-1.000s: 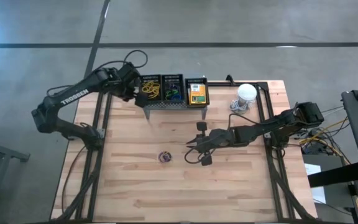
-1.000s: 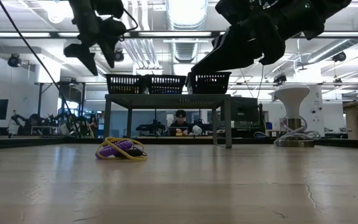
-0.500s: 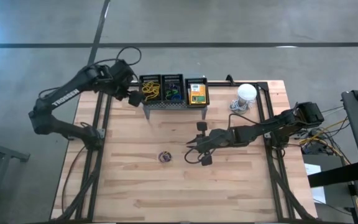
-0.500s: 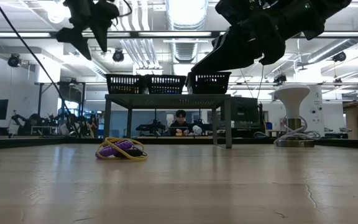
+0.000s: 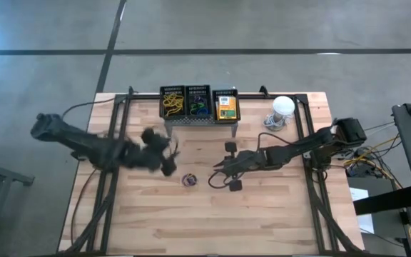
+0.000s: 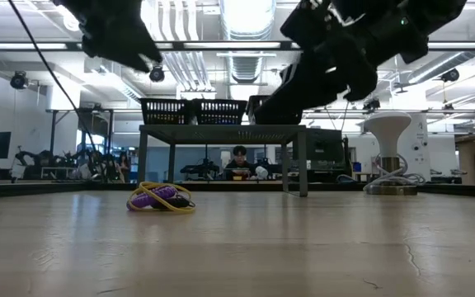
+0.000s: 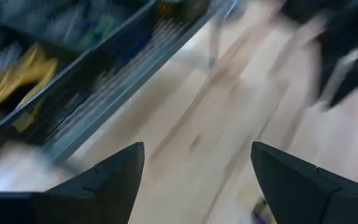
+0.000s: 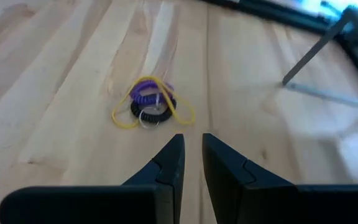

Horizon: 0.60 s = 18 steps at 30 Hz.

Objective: Pick & Place Office Desk Supplies
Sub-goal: Put the black spring keychain into the middle black bin on the shelf

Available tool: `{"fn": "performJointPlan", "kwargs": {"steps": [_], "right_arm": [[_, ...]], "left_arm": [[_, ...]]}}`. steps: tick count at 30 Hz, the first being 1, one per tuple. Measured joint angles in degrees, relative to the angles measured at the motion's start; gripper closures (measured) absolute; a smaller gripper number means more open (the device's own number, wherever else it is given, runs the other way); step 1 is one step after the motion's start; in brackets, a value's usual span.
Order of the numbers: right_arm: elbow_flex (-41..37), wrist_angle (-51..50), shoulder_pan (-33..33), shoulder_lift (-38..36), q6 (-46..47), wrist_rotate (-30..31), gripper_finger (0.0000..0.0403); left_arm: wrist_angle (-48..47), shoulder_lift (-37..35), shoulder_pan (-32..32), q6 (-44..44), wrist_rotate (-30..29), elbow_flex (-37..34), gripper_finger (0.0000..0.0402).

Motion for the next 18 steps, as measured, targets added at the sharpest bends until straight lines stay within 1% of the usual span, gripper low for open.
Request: {"fn": "performJointPlan", "kwargs": {"steps": [2,4,6,7,9,11,12,14,18], "right_arm": [[0.0,1.6,0.0,1.9,1.4,-1.3,0.0351],[0.0,3.6,0.0,4.2,2.4,-3.6,0.0351],[0.0,5.5,0.0,6.3,3.6,-5.3,0.0351],[0.0,6.3,0.0,7.2,4.0,-5.9,0.0351],[0.3,6.5,0.0,8.7,5.2,-6.2,0.035],[1.0,6.9,0.0,10.3,6.1,-6.2,0.0346],[1.0,7.2,0.0,11.0,6.5,-6.2,0.0343],[1.3,10.8,0.0,13.2,7.3,-7.7,0.0332],[2.1,13.7,0.0,17.4,11.3,-13.0,0.0304]], "left_arm": [[13.5,0.4,-6.2,3.4,-8.5,-5.9,0.0103],[29.4,1.1,-11.0,4.5,-16.8,-12.5,0.0103],[44.9,2.0,-14.3,4.5,-21.7,-18.4,0.0103],[50.8,2.4,-15.3,4.5,-22.3,-21.0,0.0103],[60.0,3.3,-16.2,4.1,-22.3,-25.9,0.0103],[65.1,4.1,-16.4,0.4,-21.6,-29.9,0.0103],[65.9,4.5,-16.2,-1.6,-19.5,-31.6,0.0103],[66.0,4.6,-14.8,-2.9,-15.0,-34.1,0.0103],[65.9,4.5,-12.7,-3.2,-9.2,-37.0,0.0106]]}}
